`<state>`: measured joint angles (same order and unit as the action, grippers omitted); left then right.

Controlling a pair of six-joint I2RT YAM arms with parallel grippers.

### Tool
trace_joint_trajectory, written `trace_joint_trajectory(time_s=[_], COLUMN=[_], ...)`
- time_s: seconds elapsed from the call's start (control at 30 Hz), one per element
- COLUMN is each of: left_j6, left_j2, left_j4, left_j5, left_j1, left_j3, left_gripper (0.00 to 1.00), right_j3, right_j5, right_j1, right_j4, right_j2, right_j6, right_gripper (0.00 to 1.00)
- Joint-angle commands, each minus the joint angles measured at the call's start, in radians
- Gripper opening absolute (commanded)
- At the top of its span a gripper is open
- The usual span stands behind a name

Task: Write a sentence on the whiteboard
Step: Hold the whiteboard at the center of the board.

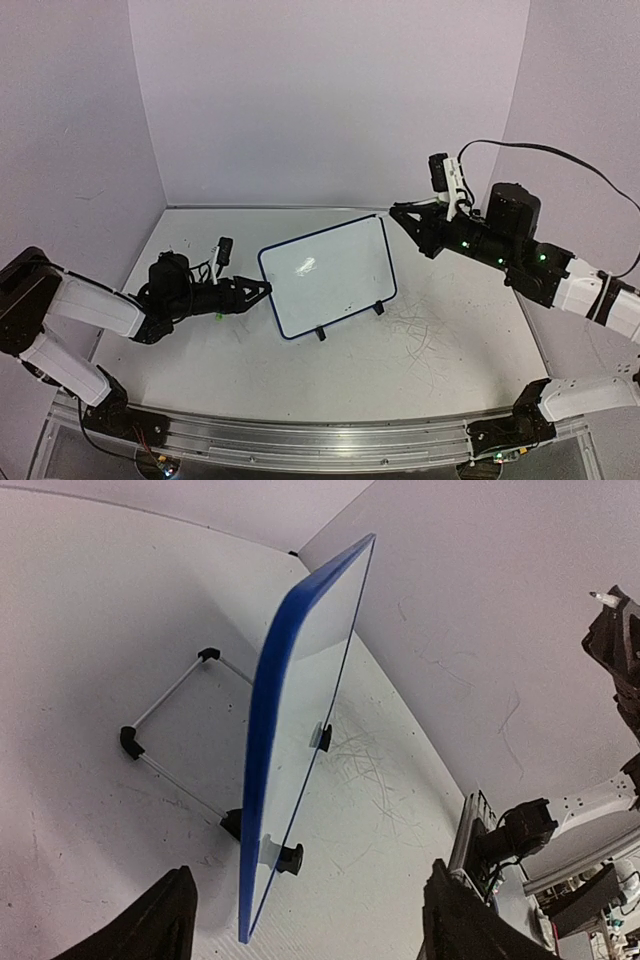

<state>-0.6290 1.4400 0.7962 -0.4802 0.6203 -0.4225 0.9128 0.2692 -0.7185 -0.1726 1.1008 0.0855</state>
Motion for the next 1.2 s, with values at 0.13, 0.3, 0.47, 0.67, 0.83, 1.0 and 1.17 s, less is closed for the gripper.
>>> trace_joint_trajectory(time_s=[0.13, 0.3, 0.47, 0.67, 0.83, 1.0, 1.17], left_j6=[0.008, 0.015, 0.017, 0.056, 0.082, 0.098, 0.120], left_j2=[0.103, 0.150, 0.195, 0.194, 0.206, 0.208, 0.210], left_j4=[0.127, 0.136, 0.153, 0.162, 0.163, 0.163, 0.163], left_j5=[-0.128, -0.164, -0.192, -0.213, -0.221, -0.212, -0.221], left_j1=[-0.033, -0.067, -0.070, -0.070, -0.071, -0.071, -0.073], left_j3=[-0.091, -0.112, -0.138, -0.142, -0.146, -0.142, -0.147], left_gripper=[0.60, 0.45, 0.36, 0.28, 0.23, 0.18, 0.09], right_j3=[0.056, 0.043, 0.037, 0.035, 0.034, 0.027, 0.022], right_j5=[0.073, 0.087, 0.093, 0.110, 0.114, 0.117, 0.116], right_j1=[-0.008, -0.013, -0.014, -0.020, -0.019, -0.021, -0.021], right_j4=[-0.046, -0.053, -0.058, -0.058, -0.061, -0.062, -0.062], right_j2=[0.048, 0.037, 0.040, 0.042, 0.043, 0.045, 0.051], right_j6=[-0.021, -0.037, -0.042, -0.050, -0.055, -0.054, -0.053], right_gripper=[0.00, 0.00, 0.00, 0.00, 0.00, 0.00, 0.00])
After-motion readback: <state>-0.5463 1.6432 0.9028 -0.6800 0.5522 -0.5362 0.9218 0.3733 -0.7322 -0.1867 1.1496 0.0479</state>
